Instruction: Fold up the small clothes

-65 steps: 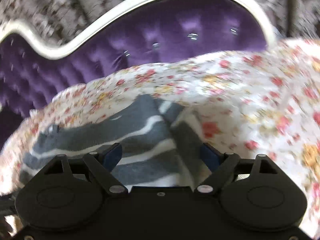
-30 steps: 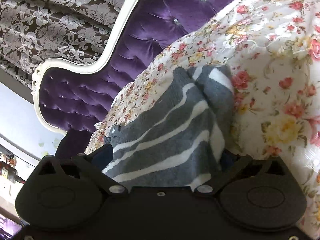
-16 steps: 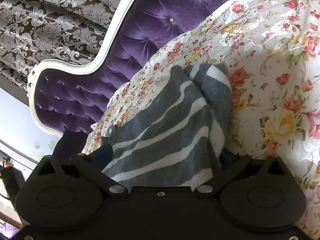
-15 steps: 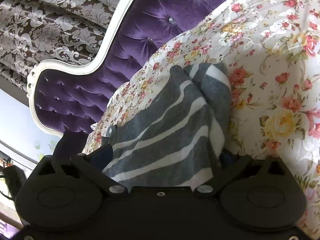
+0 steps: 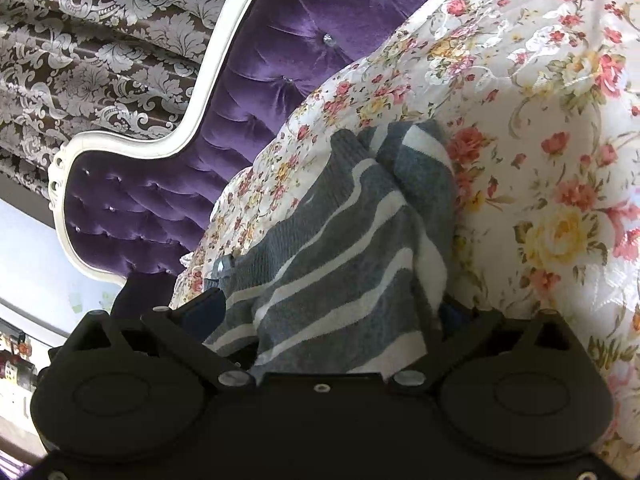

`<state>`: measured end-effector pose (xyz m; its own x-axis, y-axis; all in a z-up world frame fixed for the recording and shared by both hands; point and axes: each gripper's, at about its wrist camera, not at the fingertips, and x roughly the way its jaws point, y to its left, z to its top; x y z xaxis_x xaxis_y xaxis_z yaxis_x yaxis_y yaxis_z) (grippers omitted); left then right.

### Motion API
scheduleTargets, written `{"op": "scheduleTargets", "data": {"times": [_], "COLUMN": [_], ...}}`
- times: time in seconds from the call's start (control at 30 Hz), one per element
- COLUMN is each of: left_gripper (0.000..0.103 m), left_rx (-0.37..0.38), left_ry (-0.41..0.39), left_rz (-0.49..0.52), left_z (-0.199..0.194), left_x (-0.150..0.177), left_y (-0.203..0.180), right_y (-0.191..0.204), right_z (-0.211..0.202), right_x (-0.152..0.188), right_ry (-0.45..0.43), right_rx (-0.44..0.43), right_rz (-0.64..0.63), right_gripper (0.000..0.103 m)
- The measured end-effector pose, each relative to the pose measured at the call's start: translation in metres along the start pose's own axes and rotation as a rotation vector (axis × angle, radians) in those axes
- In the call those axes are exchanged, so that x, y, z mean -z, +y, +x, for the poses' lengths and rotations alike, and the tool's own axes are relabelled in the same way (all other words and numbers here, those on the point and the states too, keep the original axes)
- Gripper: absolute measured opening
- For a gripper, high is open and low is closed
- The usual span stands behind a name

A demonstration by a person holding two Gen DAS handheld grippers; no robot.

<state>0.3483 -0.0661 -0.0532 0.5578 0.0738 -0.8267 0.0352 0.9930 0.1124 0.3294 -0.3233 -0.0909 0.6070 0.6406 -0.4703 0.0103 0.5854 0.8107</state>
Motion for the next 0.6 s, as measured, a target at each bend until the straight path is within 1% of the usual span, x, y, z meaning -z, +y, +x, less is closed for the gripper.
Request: {"op": "scheduleTargets", "data": {"times": [0.2,0.33,0.43,0.53,0.6], "left_gripper": [0.103,0.103,0.101,0.101,0.101], "left_rx": [-0.001,0.007,0.017,-0.001,-0.008], "left_ry": [-0.01,0.0,0.004,-0.021,-0.02], "left_rz": [0.0,-0.002,-0.015,-0.022,-0.036], "left_z": [0.001,0.001,-0.004,-0.005,0.001], "left_x": [0.002,0.0,-0.008,-0.021,-0.031], "left_y": [-0.001,0.001,0.004,0.005,0.007], "right_y": [0.0,0.0,-0.001,-0.001,-0.001], "right_z": [0.0,0.0,0.001,0.001,0.001], "right_x": [0.0,0.0,0.001,0.001,0.001], "right_ry": [0.0,0.0,-0.001,0.0,0.001], "right_rx": [0.001,0.001,0.001,0.001,0.0], "right_rz": [0.0,-0.002,-0.004,-0.003,0.0], "right_gripper": [0.103,0.103,0.103,0.103,0.103]}}
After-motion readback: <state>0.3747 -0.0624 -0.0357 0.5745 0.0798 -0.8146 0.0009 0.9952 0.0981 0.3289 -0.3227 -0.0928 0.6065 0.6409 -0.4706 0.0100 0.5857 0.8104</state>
